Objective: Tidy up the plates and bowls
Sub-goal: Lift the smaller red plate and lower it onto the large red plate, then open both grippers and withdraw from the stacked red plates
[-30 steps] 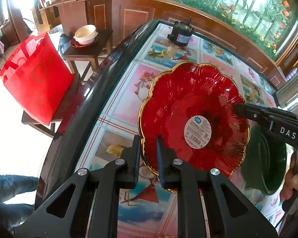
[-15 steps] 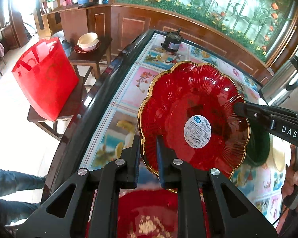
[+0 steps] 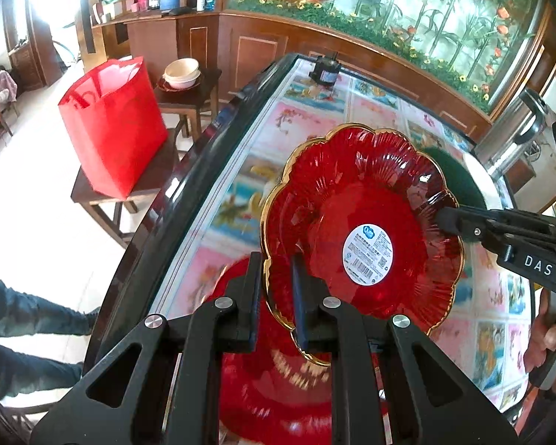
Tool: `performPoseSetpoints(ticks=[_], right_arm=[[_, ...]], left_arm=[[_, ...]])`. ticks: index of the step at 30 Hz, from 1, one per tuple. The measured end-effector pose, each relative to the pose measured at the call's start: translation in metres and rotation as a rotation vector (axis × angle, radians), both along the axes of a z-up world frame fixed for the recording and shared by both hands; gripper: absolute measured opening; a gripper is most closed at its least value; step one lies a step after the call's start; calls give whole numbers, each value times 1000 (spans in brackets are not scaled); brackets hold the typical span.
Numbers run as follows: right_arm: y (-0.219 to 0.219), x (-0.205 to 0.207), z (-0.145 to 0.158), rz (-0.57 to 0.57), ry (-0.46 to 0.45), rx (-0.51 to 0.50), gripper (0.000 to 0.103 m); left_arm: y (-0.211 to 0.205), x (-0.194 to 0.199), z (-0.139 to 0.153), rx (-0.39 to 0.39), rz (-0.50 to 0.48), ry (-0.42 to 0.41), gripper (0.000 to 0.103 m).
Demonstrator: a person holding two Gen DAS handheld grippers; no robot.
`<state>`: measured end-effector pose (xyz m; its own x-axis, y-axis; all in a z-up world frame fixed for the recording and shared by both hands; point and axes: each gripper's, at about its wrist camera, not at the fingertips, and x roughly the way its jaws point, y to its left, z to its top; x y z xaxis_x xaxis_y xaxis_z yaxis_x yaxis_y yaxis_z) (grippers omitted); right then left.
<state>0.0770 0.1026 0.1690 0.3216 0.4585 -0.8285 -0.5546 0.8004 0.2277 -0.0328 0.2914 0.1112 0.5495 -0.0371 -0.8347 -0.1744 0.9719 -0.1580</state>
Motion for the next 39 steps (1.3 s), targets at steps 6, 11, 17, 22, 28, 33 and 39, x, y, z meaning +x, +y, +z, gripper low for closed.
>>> performPoseSetpoints(ticks=[6,11,17,22,28,33,39], right_arm=[[8,-32,-14,38,20,-11,16],[14,-48,-31,55,49,-17,16],[20,-56,-60,70,91,-47,16],[24,-53,-72,71,97,-89,18],[29,-55,-80,82,87,-120,21],[32,-56,-82,80,64,-134,21],[40,-66,-82,102,17,-178,31]], left_arm=[[5,-34,-23,-8,8,38,15],[8,-49,-47,-20,24,83,15],[6,-51,-65,4,21,122,15],[6,-49,-75,19,13,133,15],[3,-46,-75,72,14,117,15],[0,-48,-73,112,28,95,16],[-11,-50,-72,215,37,55,16]])
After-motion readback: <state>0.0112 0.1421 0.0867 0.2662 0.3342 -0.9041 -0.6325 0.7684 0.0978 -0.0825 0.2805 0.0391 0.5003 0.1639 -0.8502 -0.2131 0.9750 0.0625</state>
